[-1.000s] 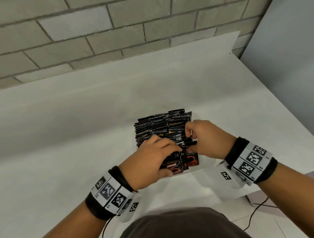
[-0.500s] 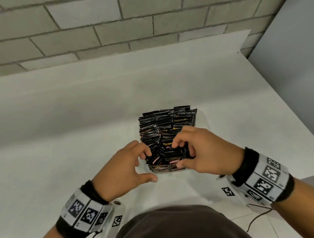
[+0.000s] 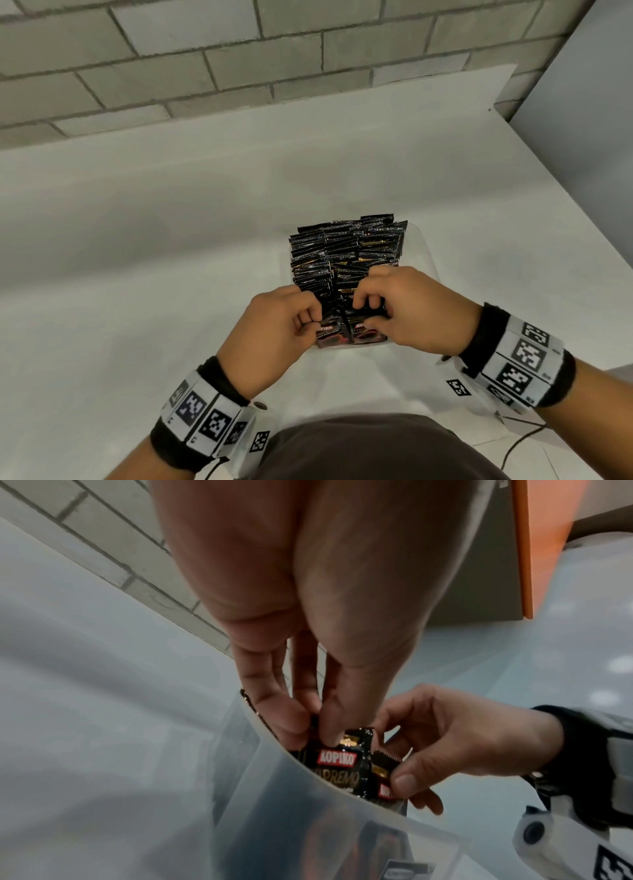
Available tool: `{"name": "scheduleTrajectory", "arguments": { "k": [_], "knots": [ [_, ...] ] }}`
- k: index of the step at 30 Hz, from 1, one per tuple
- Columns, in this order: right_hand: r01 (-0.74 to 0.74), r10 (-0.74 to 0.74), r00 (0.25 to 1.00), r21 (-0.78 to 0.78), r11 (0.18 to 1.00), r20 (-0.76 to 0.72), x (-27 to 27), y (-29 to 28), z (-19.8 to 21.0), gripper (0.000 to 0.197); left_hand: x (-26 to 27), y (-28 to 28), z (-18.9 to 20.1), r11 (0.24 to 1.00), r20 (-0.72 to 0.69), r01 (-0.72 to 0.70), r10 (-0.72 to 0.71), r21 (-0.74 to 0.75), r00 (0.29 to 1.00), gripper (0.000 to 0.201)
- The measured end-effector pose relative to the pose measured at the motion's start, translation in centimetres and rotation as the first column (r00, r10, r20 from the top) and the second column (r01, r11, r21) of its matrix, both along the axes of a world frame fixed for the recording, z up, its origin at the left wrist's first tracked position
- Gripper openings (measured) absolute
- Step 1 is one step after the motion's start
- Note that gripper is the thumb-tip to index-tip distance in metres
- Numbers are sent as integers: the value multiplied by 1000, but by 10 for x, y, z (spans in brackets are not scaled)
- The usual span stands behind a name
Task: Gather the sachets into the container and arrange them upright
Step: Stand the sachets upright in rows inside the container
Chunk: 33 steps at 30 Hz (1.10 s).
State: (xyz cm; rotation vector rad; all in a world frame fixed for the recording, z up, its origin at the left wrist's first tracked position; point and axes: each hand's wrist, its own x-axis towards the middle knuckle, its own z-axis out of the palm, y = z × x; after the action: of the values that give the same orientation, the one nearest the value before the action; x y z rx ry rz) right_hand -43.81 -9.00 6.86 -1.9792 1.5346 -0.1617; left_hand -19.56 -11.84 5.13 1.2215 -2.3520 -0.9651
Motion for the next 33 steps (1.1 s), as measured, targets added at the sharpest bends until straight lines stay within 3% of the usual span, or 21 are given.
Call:
{"name": "scheduleTrajectory", "arguments": {
  "k": [4,8,12,18,22,28,33],
  "knots": [
    [40,-39,999,-23,999,38,-1,0,1,17,6,-10,8,999,-38,-44,43,-15,998,29],
    [56,-55,997,-29,998,60,1,-1,-1,17,1,-15,10,999,6,29,-28,-20,1000,29],
    [59,-58,997,-11,998,49,1,1,0,27,-8,-11,4,996,109,71,-65,-53,992,30],
    [200,-198,980,-43,979,34,-22,3,13,51,-7,-11,12,997,125,55,-48,-57,991,46],
    [203,-202,979,57,978,-14,-26,3,5,65,-16,-12,9,988,211,129,-109,-80,971,54],
    [166,-168,983,41,985,70,-12,-1,-12,45,-21,-15,3,981,240,175,-149,-88,959,45],
    [170,-174,970,38,985,168,-9,-6,-15,45,-18,-18,5,988,218,153,-143,-31,966,42]
  ]
}}
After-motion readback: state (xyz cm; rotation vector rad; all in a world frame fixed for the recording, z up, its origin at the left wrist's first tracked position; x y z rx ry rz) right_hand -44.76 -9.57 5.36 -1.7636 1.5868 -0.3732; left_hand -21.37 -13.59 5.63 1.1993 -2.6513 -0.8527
